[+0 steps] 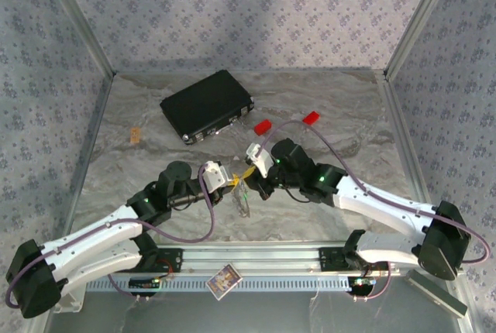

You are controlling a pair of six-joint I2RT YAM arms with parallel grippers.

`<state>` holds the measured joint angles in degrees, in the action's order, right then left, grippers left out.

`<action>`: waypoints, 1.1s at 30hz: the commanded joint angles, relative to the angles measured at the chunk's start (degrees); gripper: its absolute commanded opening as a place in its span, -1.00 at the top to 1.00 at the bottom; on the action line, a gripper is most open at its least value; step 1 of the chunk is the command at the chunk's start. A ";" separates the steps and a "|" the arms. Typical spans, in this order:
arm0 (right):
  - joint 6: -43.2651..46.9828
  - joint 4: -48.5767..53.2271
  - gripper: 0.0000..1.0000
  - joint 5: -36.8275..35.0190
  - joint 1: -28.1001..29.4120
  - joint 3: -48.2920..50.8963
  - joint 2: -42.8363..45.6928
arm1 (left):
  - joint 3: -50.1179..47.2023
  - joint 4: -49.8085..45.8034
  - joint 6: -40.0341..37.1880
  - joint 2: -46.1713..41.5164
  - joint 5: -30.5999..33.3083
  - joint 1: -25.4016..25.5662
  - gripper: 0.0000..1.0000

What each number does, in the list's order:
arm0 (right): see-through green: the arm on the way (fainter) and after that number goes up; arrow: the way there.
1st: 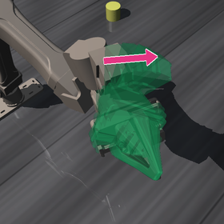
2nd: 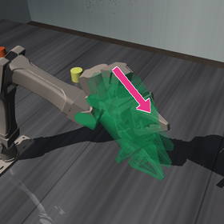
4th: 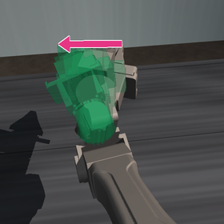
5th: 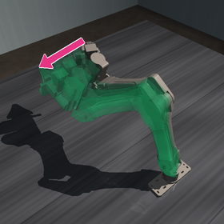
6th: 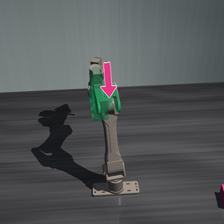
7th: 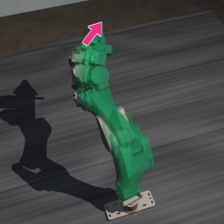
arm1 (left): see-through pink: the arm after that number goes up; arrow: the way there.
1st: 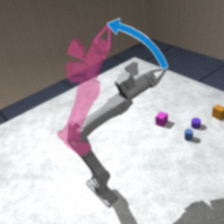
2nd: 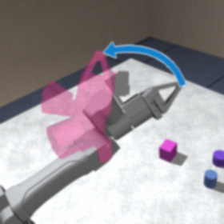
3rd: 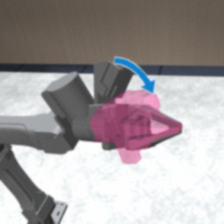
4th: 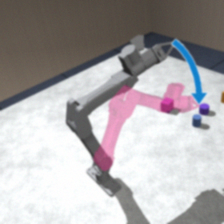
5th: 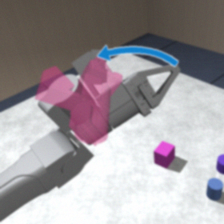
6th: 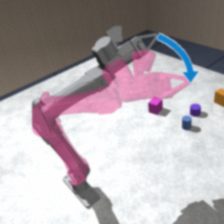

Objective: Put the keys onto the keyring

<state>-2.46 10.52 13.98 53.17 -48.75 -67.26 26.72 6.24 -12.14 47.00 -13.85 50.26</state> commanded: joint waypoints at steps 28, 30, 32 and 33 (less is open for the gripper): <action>-12.86 0.49 1.00 3.05 -4.21 -3.53 -3.57 | -3.17 9.07 -3.33 -2.74 1.63 0.81 1.00; -11.92 0.55 1.00 2.91 -4.28 -3.48 -3.15 | -2.73 8.14 -2.67 -2.37 1.80 0.81 1.00; -8.67 0.70 1.00 1.71 -4.18 -2.77 -1.58 | -1.97 7.27 -0.16 -1.94 3.02 0.84 1.00; -5.99 0.38 1.00 0.41 -3.98 -2.21 -0.37 | -1.49 6.61 1.27 -1.70 3.45 0.86 1.00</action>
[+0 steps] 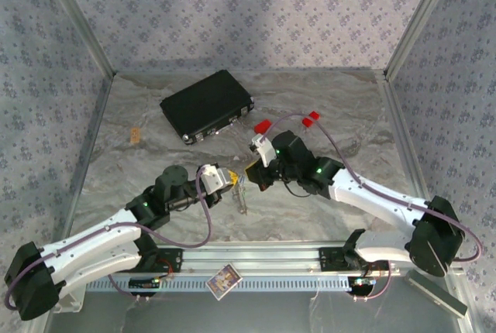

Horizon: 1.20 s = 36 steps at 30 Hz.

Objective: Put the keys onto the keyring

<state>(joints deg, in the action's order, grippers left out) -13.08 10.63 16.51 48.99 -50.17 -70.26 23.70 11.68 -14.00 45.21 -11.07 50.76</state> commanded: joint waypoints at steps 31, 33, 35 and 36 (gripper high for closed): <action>33.98 -4.45 1.00 -7.20 4.67 -0.14 2.58 | 5.16 -3.16 22.81 2.05 3.00 0.26 1.00; 33.74 -4.64 1.00 -7.11 4.79 -0.01 2.58 | 5.21 -3.10 22.81 2.14 2.84 0.35 1.00; 33.39 -4.95 1.00 -6.76 4.83 -0.01 2.50 | 5.20 -2.94 22.86 2.15 2.80 0.34 1.00; 33.38 -5.14 1.00 -6.67 4.96 -0.01 2.54 | 5.15 -2.92 22.88 2.09 2.72 0.33 1.00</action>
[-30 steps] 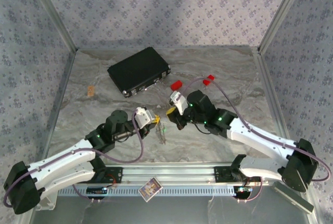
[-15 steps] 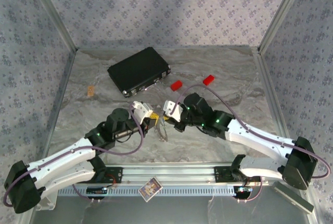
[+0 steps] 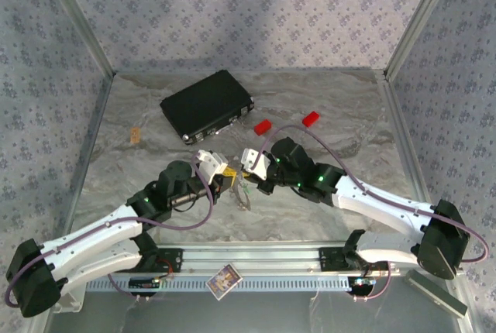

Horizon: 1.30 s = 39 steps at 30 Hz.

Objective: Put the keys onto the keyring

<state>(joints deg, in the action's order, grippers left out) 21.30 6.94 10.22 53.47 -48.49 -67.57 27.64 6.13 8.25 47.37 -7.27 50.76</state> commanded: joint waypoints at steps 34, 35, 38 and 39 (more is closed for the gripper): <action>-0.21 -1.37 1.00 -1.43 1.82 -0.61 0.36 | 1.10 2.91 0.26 0.09 -0.91 0.33 1.00; -0.15 -1.24 1.00 -1.43 1.81 -0.65 0.25 | 1.10 2.92 0.27 0.16 -0.91 0.31 1.00; -0.12 -1.13 1.00 -1.32 1.87 -0.73 0.06 | 1.10 2.96 0.28 0.09 -0.92 0.33 1.00; -0.13 -1.08 1.00 -1.28 1.83 -0.73 -0.01 | 1.10 3.01 0.27 0.09 -0.91 0.34 1.00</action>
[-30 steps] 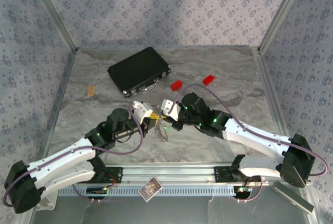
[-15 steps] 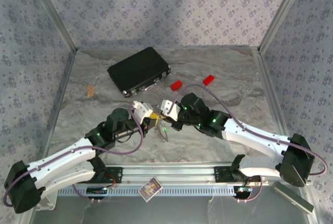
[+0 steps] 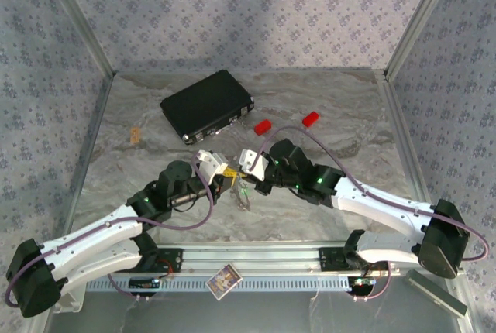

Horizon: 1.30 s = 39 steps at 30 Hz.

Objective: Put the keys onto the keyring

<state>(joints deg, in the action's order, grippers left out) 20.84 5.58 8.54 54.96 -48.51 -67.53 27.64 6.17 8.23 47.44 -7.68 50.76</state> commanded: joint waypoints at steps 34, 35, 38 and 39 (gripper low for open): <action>1.44 1.58 1.00 -1.41 1.04 0.01 -0.32 | 1.02 3.65 0.17 0.04 -1.11 0.33 1.00; 1.48 1.07 1.00 -1.72 0.82 0.39 0.29 | 1.06 3.67 0.21 0.07 -1.10 0.27 1.00; 1.23 0.78 1.00 -2.55 0.61 0.79 1.20 | 1.01 3.67 0.21 0.10 -1.11 0.30 1.00; 1.07 0.98 1.00 -2.80 0.60 0.72 1.15 | 0.89 3.70 0.22 0.11 -1.11 0.32 1.00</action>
<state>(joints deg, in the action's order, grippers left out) 21.32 5.98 7.53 55.66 -47.99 -67.72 27.64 6.22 8.23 47.48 -7.70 50.76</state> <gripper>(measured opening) 0.051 0.046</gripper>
